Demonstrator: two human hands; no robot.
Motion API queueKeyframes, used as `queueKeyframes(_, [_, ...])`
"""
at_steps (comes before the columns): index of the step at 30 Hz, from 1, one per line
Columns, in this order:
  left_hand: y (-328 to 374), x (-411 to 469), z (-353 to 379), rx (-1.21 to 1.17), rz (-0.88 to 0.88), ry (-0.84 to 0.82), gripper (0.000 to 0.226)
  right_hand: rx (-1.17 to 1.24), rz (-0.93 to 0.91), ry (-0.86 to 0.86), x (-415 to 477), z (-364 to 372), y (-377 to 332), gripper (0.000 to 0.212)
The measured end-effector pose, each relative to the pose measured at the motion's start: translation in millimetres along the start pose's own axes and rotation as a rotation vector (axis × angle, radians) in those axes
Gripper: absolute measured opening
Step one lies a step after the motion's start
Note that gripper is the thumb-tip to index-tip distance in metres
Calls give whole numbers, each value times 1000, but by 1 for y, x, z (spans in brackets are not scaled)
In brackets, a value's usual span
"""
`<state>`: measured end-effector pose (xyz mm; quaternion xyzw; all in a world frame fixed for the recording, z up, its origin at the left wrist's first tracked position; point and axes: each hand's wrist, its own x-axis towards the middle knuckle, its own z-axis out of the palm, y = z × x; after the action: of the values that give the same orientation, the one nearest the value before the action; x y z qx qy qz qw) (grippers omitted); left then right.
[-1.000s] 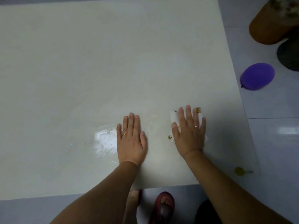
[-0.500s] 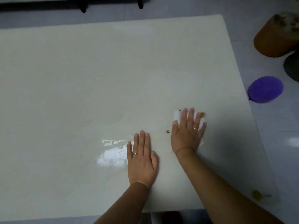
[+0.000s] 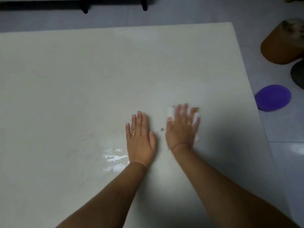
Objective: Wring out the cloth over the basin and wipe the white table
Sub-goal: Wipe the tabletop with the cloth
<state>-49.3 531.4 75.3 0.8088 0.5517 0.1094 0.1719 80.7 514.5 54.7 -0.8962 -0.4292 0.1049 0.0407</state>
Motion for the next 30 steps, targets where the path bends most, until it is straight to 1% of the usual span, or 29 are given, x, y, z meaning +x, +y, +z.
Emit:
queueKeyframes(2, [-4, 28, 2, 31, -9, -6, 64, -97, -325, -59, -15, 3, -14, 61])
queueKeyframes(4, [-11, 49, 6, 77, -1, -23, 65, -136, -589, -86, -4, -5, 1, 60])
queueKeyframes(5, [-15, 55, 9, 102, -5, -31, 66, -139, -671, -82, 8, -9, 13, 59])
queueKeyframes(6, [-19, 60, 12, 127, -14, -40, 67, -149, -694, -69, 22, -13, 26, 58])
queueKeyframes(7, [-22, 62, 14, 149, -24, -50, 67, -153, -648, -50, 38, -16, 38, 58])
queueKeyframes(8, [-24, 63, 17, 165, -31, -55, 67, -142, -547, -31, 54, -20, 47, 57])
queueKeyframes(10, [-24, 61, 21, 174, -37, -39, 65, -82, -246, 10, 76, -21, 46, 56])
queueKeyframes(12, [-24, 61, 22, 178, -36, -36, 64, -6, 59, 35, 78, -14, 15, 57])
queueKeyframes(13, [-25, 62, 22, 185, -33, -37, 63, 18, 135, 28, 73, -9, -5, 59])
queueKeyframes(14, [-25, 62, 22, 193, -30, -39, 63, 19, 113, 22, 66, -4, -25, 59])
queueKeyframes(15, [-25, 62, 21, 194, -29, -45, 62, -10, 8, 5, 57, 1, -41, 60])
queueKeyframes(16, [-25, 61, 21, 187, -29, -53, 62, -49, -140, -29, 50, 2, -48, 60])
queueKeyframes(18, [-25, 61, 20, 166, -31, -62, 61, -101, -436, -79, 55, -4, -37, 60])
queueKeyframes(19, [-25, 61, 20, 159, -33, -65, 61, -105, -563, -74, 66, -10, -22, 60])
queueKeyframes(20, [-25, 61, 20, 156, -34, -66, 62, -126, -650, -59, 78, -14, -7, 59])
queueKeyframes(21, [-25, 61, 20, 154, -35, -69, 62, -149, -666, -31, 92, -18, 9, 58])
queueKeyframes(22, [-24, 61, 20, 154, -35, -75, 62, -151, -603, -7, 107, -21, 23, 57])
queueKeyframes(23, [-24, 61, 20, 154, -35, -81, 62, -127, -470, 13, 120, -23, 31, 57])
queueKeyframes(24, [-24, 61, 20, 154, -37, -83, 62, -88, -293, 36, 129, -23, 31, 56])
queueKeyframes(26, [-24, 61, 20, 152, -43, -85, 62, 8, 72, 91, 136, -16, 6, 57])
queueKeyframes(27, [-24, 61, 20, 152, -45, -89, 62, 45, 181, 85, 134, -14, -14, 58])
queueKeyframes(28, [-24, 61, 20, 155, -45, -94, 62, 57, 191, 64, 130, -10, -33, 60])
queueKeyframes(29, [-23, 61, 20, 157, -44, -100, 62, 30, 94, 38, 125, -6, -49, 61])
queueKeyframes(30, [-23, 61, 19, 159, -41, -106, 61, -19, -73, 2, 118, -4, -58, 61])
